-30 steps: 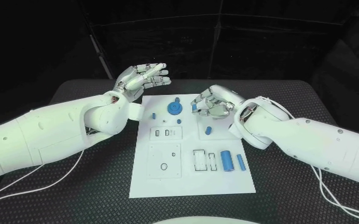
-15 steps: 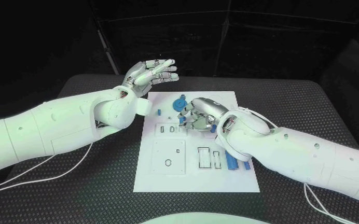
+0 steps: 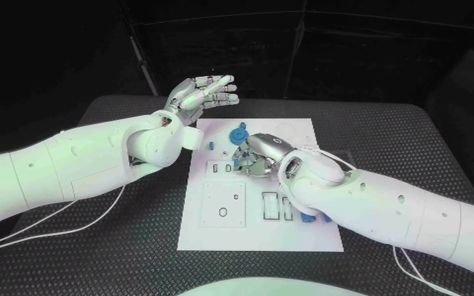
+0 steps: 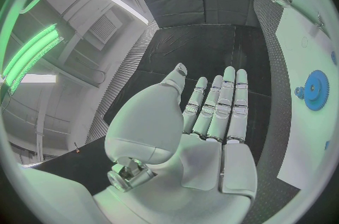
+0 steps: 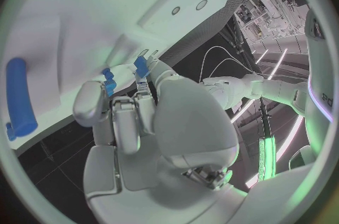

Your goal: Assemble the parts on the task board

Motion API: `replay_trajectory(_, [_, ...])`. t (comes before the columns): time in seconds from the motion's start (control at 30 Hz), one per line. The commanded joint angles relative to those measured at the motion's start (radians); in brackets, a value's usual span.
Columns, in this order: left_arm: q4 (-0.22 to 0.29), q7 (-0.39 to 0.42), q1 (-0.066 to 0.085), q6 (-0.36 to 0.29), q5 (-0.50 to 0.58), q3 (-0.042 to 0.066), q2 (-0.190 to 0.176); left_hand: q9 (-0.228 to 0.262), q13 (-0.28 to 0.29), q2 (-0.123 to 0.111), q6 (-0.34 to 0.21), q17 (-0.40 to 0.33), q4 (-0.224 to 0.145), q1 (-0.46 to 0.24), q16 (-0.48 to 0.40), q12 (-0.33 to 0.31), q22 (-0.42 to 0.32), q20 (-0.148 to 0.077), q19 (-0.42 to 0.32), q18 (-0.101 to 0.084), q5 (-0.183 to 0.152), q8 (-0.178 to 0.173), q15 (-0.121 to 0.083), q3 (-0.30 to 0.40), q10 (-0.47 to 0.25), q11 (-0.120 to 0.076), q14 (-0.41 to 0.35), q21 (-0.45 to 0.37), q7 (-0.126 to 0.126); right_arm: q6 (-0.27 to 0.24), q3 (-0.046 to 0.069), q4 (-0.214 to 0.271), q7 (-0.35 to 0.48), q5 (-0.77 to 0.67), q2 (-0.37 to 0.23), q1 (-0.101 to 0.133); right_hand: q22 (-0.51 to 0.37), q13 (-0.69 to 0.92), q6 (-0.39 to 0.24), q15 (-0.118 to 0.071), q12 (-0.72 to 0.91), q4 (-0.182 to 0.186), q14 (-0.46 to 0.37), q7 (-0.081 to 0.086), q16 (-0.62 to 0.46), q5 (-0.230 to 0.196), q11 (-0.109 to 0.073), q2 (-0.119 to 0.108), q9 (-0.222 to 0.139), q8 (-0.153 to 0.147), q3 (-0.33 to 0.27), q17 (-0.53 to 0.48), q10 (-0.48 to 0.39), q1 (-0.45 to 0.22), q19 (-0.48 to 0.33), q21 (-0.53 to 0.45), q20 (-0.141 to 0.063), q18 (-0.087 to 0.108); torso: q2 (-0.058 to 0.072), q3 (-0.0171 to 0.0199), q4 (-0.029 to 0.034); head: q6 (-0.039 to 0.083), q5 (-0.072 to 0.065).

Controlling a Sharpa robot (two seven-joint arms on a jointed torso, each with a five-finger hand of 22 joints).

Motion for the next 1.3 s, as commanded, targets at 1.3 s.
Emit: replay_trajectory(1.3, [-0.002, 0.002, 0.002, 0.01, -0.001, 0.001, 0.004, 0.0, 0.0, 0.009, -0.006, -0.001, -0.005, -0.001, -0.003, -0.001, -0.001, 0.002, -0.006, 0.015, -0.001, -0.001, 0.001, 0.001, -0.005, -0.004, -0.006, -0.005, 0.074, 0.033, -0.002, -0.064, -0.015, -0.067, 0.055, -0.019, -0.002, 0.032, 0.014, -0.006, -0.005, -0.002, 0.083, -0.008, -0.003, 0.006, -0.001, -0.008, 0.001, 0.002, 0.005, 0.175, -0.005, -0.008, -0.006, -0.007, -0.001, 0.0, -0.001, 0.0006, -0.0007, -0.012, 0.008])
